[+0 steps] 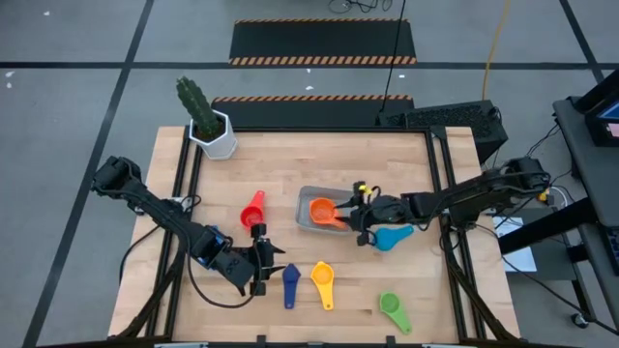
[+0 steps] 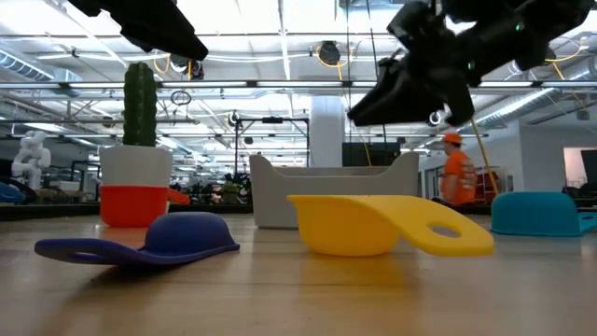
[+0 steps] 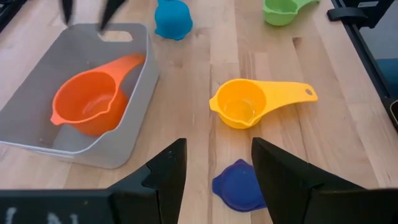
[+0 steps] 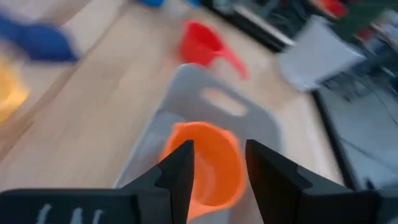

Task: Nest measuring cups in basket
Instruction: Stack the blue measuring cup into the orange measuring cup

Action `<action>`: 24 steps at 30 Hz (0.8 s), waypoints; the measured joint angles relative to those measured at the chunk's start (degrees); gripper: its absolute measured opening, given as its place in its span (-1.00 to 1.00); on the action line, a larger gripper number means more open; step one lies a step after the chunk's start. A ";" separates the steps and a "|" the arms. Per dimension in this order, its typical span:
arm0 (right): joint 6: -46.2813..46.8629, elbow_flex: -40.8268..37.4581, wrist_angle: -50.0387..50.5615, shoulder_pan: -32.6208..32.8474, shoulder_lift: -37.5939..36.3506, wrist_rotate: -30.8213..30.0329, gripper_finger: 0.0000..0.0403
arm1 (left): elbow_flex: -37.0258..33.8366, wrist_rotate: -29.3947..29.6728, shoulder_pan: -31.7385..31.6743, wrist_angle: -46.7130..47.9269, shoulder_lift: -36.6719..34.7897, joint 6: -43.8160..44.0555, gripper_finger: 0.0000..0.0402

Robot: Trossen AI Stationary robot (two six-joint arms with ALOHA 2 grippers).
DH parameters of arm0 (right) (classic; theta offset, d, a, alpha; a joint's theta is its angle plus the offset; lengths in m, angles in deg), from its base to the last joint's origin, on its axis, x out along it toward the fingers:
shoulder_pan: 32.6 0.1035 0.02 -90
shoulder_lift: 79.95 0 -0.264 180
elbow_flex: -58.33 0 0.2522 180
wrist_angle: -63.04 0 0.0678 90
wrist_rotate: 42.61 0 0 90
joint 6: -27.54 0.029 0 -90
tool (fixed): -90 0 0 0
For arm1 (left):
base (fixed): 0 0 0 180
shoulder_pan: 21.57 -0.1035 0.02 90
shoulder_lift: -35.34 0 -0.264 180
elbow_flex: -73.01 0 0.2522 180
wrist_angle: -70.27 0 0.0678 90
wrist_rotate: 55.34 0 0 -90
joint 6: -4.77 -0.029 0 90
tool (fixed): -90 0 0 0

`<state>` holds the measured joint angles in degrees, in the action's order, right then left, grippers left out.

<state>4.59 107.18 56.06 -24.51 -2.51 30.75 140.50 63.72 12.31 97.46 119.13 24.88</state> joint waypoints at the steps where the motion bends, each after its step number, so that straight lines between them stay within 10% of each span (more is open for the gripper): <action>1: 2.65 0.00 0.57 0.40 -1.22 -1.98 -0.31 | 0.00 0.02 0.00 -0.04 0.00 0.06 -0.08; 24: 34.76 0.07 17.16 15.85 -13.12 -5.71 -0.31 | 0.00 1.46 1.66 -6.73 0.42 1.07 -0.08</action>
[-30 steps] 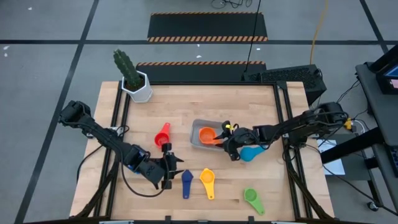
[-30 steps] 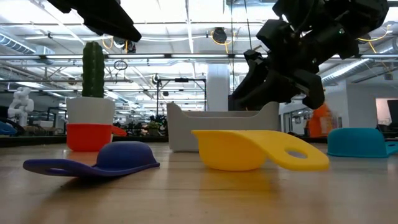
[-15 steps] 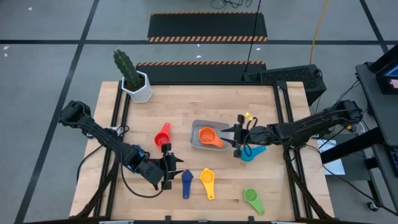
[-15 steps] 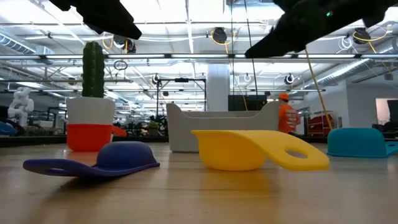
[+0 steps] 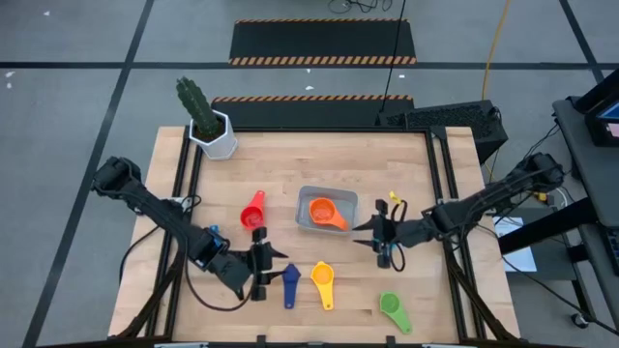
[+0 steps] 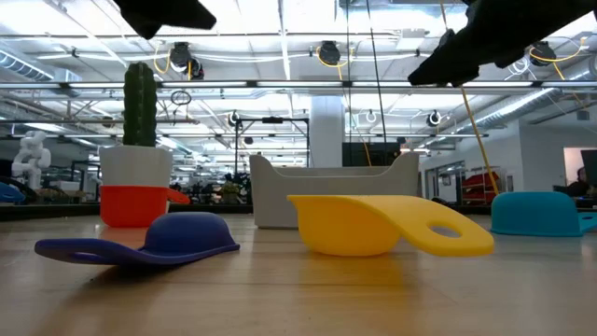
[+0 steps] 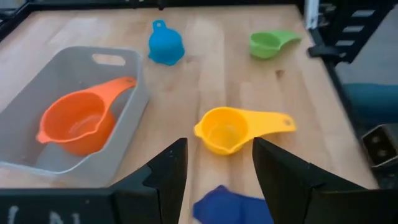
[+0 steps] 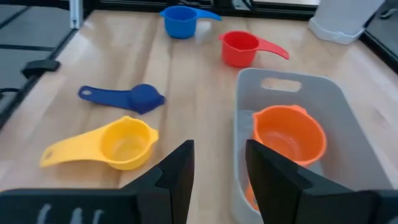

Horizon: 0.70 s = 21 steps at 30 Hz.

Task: Nest measuring cups in basket
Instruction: Stack the blue measuring cup into the orange measuring cup

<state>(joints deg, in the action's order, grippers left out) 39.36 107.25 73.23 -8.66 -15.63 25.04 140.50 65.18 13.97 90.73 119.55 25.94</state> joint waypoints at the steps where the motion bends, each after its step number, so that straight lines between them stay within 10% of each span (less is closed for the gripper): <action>1: 0.69 0.00 0.02 0.53 -0.02 0.00 -0.31 | 0.00 0.00 0.35 -0.75 0.47 0.00 -0.08; 21: 12.39 0.04 -1.77 9.75 6.54 -0.79 -0.31 | 0.08 -0.32 4.43 -21.31 14.46 3.50 -0.08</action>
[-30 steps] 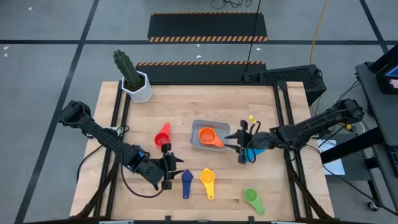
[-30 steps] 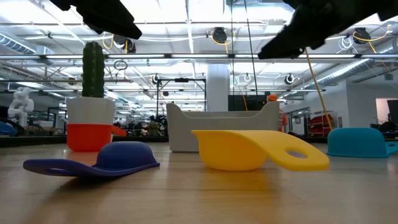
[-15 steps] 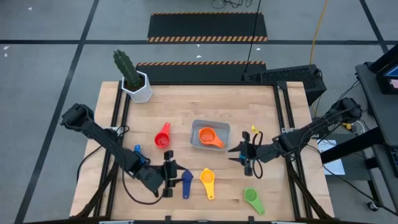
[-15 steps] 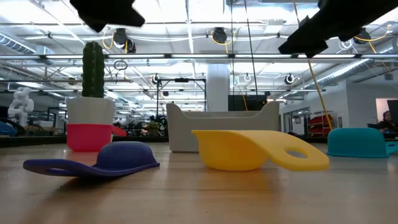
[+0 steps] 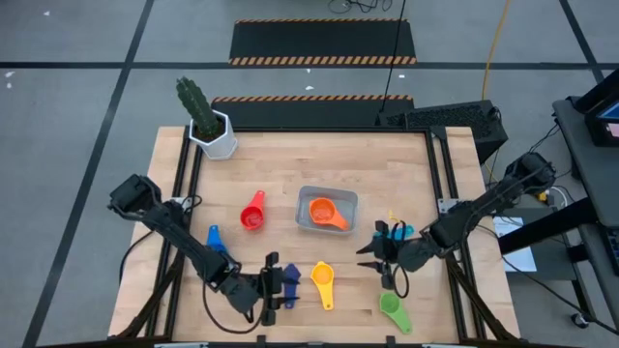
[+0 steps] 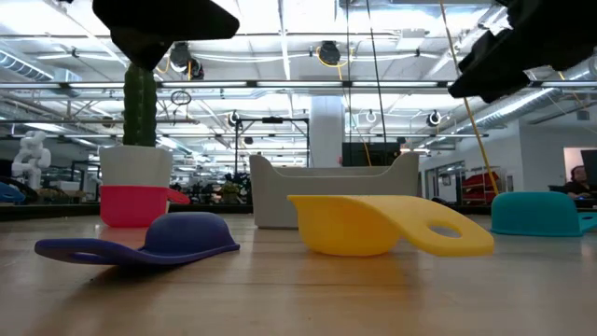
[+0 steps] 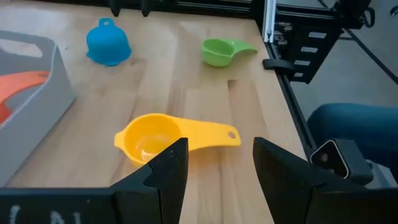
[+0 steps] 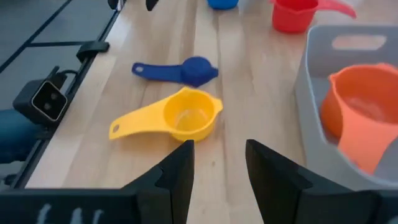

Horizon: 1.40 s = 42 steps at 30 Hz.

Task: Nest measuring cups in basket
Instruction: Stack the blue measuring cup into the orange measuring cup

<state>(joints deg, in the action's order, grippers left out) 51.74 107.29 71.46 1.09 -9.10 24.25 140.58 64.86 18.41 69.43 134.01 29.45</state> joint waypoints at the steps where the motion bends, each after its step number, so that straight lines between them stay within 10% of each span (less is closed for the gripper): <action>1: 0.82 0.00 0.41 0.63 0.18 -0.89 -0.31 | 0.20 0.46 0.26 -0.32 0.59 0.13 -0.08; 12: 14.22 0.02 17.16 6.27 -0.79 -12.74 -0.31 | 6.47 1.57 0.97 -0.49 8.37 -0.20 -0.08; 29: 42.32 0.04 58.10 6.72 -0.85 -9.97 -0.31 | 7.79 1.85 -0.55 -0.20 9.93 -4.40 -0.08; 42: 42.56 0.04 63.35 4.18 -0.85 -4.95 -0.31 | 7.80 1.87 -3.32 2.23 9.93 -10.40 -0.08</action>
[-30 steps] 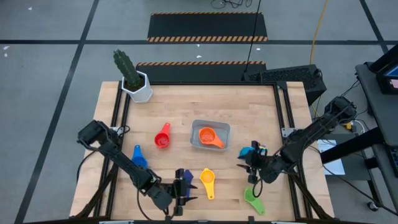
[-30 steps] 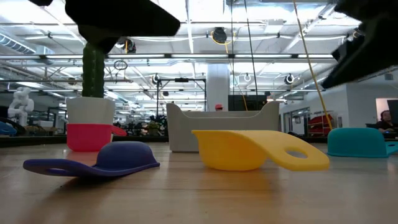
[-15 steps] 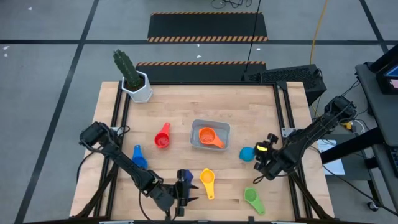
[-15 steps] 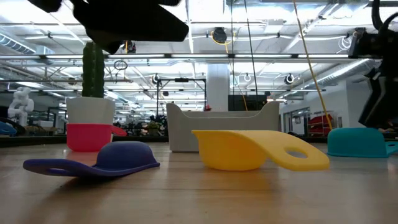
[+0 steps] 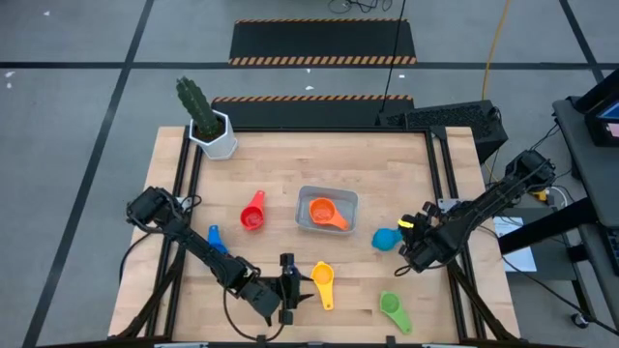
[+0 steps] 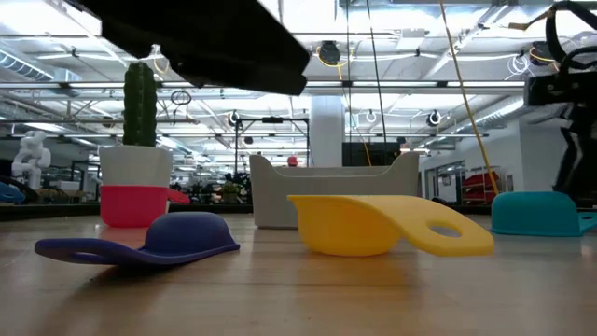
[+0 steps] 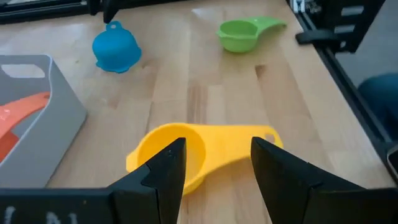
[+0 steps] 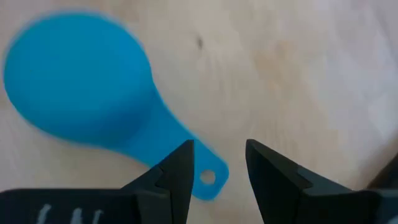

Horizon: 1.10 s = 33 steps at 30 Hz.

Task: Nest measuring cups in basket
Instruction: Stack the blue measuring cup into the orange measuring cup

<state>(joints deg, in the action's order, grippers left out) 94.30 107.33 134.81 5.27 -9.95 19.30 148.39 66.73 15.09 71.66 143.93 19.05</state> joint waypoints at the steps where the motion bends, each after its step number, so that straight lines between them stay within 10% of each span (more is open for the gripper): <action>1: -0.02 0.00 0.37 0.00 0.00 1.23 -0.31 | -0.01 -0.01 0.02 0.53 0.00 -0.21 -0.08; 8: 0.63 0.00 -0.23 0.13 0.00 7.49 -0.31 | 0.09 -0.48 0.51 7.43 -1.95 1.37 -0.08; 18: 1.55 -0.02 -5.62 2.49 -0.02 9.76 -0.31 | 1.49 -1.05 3.65 42.09 -14.59 20.74 -0.08; 28: 0.04 -0.02 -8.21 2.80 -0.02 6.94 -0.31 | 1.43 -14.33 3.86 83.75 -17.57 70.71 -0.08; 33: -2.15 -0.02 -8.03 2.80 -0.02 6.07 -0.31 | 0.71 -19.66 4.18 87.58 -17.55 79.48 -0.08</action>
<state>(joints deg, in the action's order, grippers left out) 92.15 107.31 126.78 8.07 -9.97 25.37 149.10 47.07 19.27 159.24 126.38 98.52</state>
